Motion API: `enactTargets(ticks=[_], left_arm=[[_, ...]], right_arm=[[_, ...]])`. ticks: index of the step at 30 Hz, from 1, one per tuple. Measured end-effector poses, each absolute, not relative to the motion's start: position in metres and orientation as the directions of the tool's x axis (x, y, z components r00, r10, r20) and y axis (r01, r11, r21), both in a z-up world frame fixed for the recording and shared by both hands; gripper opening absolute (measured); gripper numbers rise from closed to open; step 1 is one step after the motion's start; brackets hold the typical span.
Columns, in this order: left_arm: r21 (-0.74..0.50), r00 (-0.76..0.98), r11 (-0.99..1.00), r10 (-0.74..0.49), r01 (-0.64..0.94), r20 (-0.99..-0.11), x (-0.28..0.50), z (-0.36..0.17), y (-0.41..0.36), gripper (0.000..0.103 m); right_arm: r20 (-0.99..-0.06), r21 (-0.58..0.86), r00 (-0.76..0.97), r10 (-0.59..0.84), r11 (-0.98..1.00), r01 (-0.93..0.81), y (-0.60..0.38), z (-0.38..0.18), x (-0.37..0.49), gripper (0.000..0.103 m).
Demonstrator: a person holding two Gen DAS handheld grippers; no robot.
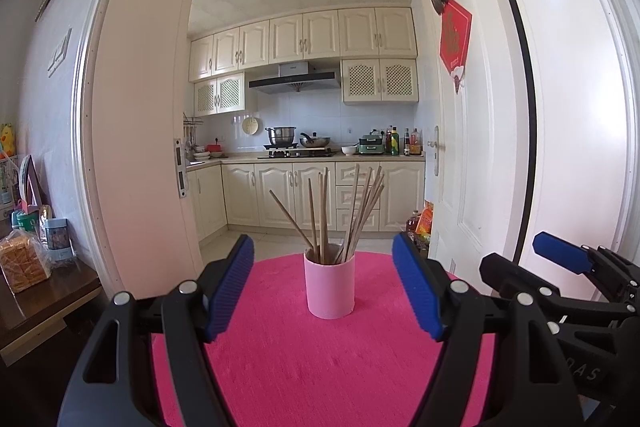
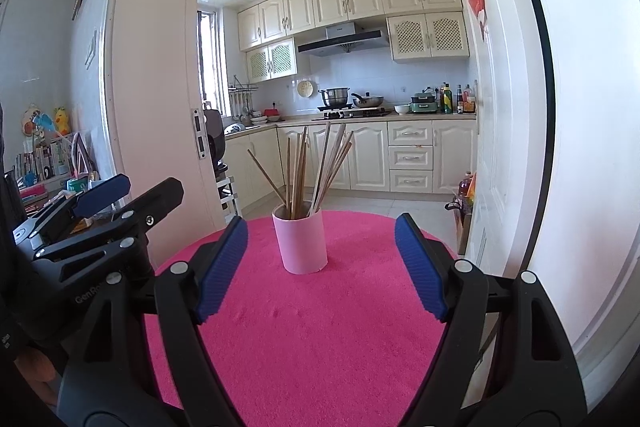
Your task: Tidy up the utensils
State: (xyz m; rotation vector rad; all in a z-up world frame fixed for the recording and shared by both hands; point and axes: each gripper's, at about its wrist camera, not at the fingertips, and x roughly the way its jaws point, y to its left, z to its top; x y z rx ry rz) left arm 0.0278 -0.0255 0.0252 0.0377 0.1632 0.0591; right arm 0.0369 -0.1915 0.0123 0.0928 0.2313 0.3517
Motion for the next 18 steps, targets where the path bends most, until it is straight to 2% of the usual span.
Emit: enactTargets(ticks=[10, 18], left_arm=[[0.035, 0.978, 0.998, 0.058, -0.052, -0.201, 0.053, 0.016, -0.015, 0.071], [0.003, 0.939, 0.998, 0.056, -0.058, -0.339, 0.099, -0.007, 0.008, 0.071]], right_arm=[[-0.251, 0.169, 0.891, 0.377, 0.924, -0.343, -0.185, 0.002, 0.066, 0.076], [-0.343, 0.153, 0.862, 0.374, 0.927, -0.342, -0.167, -0.018, 0.111, 0.082]])
